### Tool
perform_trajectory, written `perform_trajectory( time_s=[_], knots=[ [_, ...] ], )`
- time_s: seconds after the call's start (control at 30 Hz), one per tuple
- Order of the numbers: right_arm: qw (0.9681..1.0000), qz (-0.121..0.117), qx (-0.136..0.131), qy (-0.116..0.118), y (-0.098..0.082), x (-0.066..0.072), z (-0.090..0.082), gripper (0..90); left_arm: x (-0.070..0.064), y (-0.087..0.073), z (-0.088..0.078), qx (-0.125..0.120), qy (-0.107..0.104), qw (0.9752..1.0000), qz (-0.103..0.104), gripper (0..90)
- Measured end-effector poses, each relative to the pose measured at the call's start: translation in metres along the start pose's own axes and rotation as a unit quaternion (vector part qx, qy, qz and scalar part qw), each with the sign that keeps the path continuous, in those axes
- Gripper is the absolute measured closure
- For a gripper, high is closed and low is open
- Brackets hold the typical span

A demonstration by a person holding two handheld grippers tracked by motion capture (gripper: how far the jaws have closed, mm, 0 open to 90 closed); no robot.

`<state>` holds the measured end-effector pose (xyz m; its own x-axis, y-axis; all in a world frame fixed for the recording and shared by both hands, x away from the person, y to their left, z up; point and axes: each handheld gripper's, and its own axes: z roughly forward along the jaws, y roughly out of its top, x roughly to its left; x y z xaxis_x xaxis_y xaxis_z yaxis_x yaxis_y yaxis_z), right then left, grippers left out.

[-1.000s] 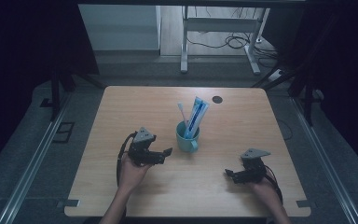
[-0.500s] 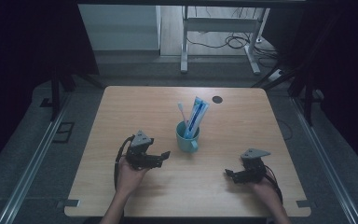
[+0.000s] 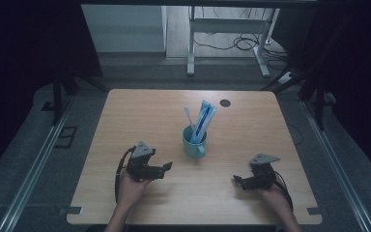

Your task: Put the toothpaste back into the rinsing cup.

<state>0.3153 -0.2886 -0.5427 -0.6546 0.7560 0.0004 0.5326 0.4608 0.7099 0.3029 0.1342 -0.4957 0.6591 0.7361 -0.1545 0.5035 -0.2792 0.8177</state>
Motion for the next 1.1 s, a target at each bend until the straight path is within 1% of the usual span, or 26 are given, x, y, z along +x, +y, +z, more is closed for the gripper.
perform_trajectory(
  time_s=[0.13, 0.37, 0.5, 0.77, 0.87, 1.0, 1.1],
  knots=[
    [1.0, 0.0, 0.001, 0.0, 0.0, 0.0, 0.0, 5.0, 0.0, -0.005, 0.0, 0.004, 0.006, 1.0, 0.002, 14.4],
    [1.0, 0.001, 0.001, 0.0, 0.0, 0.0, 0.0, 5.0, -0.002, -0.016, 0.002, 0.019, 0.023, 0.9995, 0.011, 14.1],
    [1.0, 0.001, -0.001, -0.001, 0.0, 0.0, 0.0, 4.9, -0.003, -0.022, 0.003, 0.028, 0.027, 0.9992, 0.01, 13.6],
    [1.0, 0.002, -0.001, -0.002, 0.0, 0.001, 0.0, 5.0, -0.004, -0.034, 0.01, 0.052, 0.036, 0.9979, 0.008, 13.4],
    [1.0, 0.002, -0.001, -0.002, 0.0, 0.001, 0.0, 5.0, -0.005, -0.036, 0.013, 0.066, 0.04, 0.997, 0.013, 13.4],
    [1.0, 0.002, -0.001, -0.002, 0.0, 0.001, 0.0, 5.0, -0.007, -0.039, 0.019, 0.086, 0.05, 0.9947, 0.022, 13.3],
    [1.0, 0.002, -0.001, -0.002, 0.0, 0.001, 0.0, 5.1, -0.008, -0.041, 0.022, 0.095, 0.053, 0.9938, 0.023, 13.4]
  ],
)
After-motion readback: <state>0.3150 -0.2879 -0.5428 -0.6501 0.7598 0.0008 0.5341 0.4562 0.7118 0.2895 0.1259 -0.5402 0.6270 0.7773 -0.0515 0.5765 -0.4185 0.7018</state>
